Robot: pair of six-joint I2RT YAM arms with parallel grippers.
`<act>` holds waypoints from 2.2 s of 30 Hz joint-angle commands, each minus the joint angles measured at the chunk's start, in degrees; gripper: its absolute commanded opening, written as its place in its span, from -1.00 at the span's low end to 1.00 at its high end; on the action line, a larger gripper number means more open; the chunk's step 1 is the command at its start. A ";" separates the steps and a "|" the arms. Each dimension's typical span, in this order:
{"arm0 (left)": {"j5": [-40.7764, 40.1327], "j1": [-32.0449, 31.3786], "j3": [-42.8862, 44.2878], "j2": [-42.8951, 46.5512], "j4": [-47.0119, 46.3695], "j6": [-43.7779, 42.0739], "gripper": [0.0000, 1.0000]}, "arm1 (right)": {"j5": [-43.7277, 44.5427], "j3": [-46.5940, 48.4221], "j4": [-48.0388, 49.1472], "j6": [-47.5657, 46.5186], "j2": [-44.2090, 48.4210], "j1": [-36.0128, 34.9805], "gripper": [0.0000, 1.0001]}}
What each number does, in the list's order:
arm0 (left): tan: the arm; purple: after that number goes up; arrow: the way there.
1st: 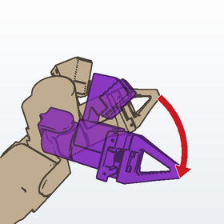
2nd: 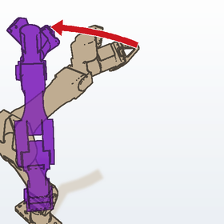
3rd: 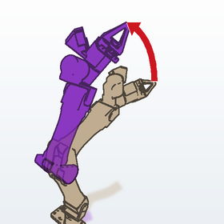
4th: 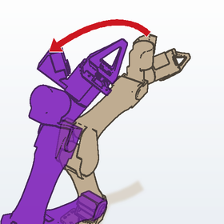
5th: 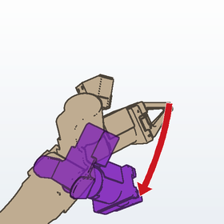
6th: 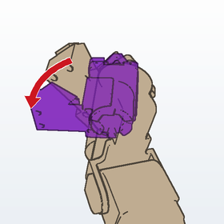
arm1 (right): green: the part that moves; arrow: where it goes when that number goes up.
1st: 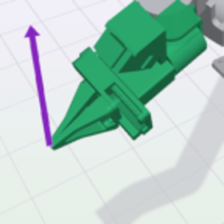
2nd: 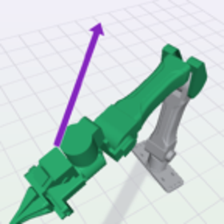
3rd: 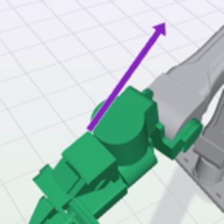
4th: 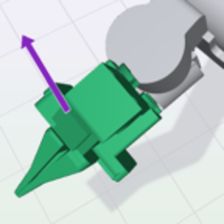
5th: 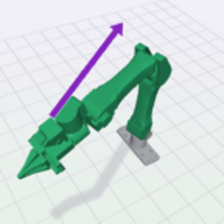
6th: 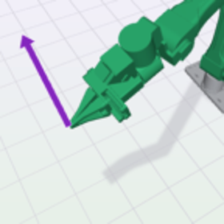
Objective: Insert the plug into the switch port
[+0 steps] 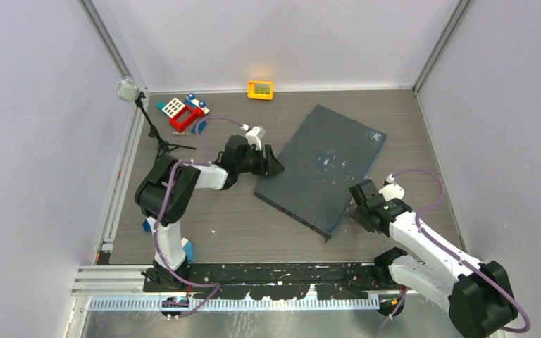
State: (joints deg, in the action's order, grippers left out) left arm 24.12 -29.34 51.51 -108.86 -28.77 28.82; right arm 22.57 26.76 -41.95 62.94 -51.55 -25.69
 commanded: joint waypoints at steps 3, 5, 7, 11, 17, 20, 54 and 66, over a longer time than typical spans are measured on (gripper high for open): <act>6.20 -1.77 -3.52 -3.12 16.60 -1.21 -0.04 | 1.38 -2.33 6.96 2.72 -2.52 0.13 -0.58; 6.14 -1.84 -3.14 -3.47 17.11 -1.30 -0.04 | 1.67 -2.99 7.74 2.79 -2.50 0.12 -0.72; 6.28 -1.86 -2.87 -3.84 17.25 -1.40 -0.05 | 1.43 -3.31 8.11 2.59 -2.59 0.13 -0.85; 6.65 -1.86 -2.47 -4.45 17.49 -1.44 -0.07 | -0.86 -4.88 11.66 2.58 -2.54 0.12 -0.99; 6.87 -1.83 -2.37 -4.59 17.68 -1.56 -0.08 | -3.76 -7.30 18.18 2.51 -5.22 0.52 -0.99; 6.98 -1.91 -2.30 -4.75 17.70 -1.53 -0.09 | -5.32 -8.18 21.08 2.54 -6.55 0.62 -0.99; 7.85 -5.76 0.70 -7.24 20.60 -3.34 -0.18 | -16.95 -18.71 44.87 2.62 -0.58 1.64 -0.99; 0.01 -3.76 0.22 -3.84 23.20 -2.86 -0.13 | 5.14 -8.19 10.65 0.79 12.43 1.62 -0.96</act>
State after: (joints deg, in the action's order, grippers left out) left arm 23.44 -29.04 55.59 -109.73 -22.96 28.29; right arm 20.71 13.54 -22.48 62.89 -40.51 -23.81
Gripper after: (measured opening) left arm 0.521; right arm 0.017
